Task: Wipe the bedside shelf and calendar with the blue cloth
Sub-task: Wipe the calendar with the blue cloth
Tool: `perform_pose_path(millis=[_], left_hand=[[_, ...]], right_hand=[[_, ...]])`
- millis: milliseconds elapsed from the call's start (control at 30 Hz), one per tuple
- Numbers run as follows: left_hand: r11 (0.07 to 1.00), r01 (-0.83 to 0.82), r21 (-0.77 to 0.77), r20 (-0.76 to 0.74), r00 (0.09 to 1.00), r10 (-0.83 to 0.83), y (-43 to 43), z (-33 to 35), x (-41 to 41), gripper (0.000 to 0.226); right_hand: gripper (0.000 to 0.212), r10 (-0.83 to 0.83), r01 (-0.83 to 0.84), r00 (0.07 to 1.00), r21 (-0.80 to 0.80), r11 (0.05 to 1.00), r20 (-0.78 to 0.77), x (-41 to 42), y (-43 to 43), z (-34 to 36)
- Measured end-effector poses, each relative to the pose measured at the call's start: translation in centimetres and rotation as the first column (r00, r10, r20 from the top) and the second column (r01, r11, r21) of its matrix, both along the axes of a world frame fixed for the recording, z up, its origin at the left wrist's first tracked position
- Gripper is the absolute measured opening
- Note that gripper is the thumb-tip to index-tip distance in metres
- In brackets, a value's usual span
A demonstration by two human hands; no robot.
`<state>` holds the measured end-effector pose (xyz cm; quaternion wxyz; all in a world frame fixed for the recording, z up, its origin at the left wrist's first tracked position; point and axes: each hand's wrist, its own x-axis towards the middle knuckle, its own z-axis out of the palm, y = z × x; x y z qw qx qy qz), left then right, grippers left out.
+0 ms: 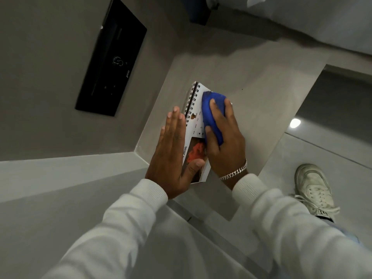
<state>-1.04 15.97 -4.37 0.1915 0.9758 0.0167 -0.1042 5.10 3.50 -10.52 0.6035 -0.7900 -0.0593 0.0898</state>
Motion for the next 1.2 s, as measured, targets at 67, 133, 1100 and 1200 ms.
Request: perform_pose_path(millis=[67, 133, 1100, 1200], left_hand=[[1.0, -0.007, 0.007, -0.004, 1.0, 0.007, 0.0, 0.0, 0.0, 0.091], [1.0, -0.01, 0.007, -0.007, 1.0, 0.01, -0.1, 0.1, 0.0, 0.091], [1.0, 0.006, 0.013, -0.002, 1.0, -0.006, 0.0, 0.1, 0.0, 0.088], [1.0, 0.003, 0.025, -0.004, 1.0, -0.003, -0.2, 0.2, 0.0, 0.086]], right_hand=[[0.054, 0.029, -0.028, 0.999, -0.01, 1.0, 0.016, -0.7, -0.2, 0.0], [0.055, 0.078, -0.078, 0.997, -0.008, 0.997, 0.029, -2.8, -0.4, 0.0], [0.054, 0.057, -0.057, 0.998, -0.046, 0.997, 0.006, -2.5, 0.5, 0.3], [0.052, 0.116, -0.116, 0.993, -0.047, 0.992, -0.009, -4.4, -0.3, 0.6]])
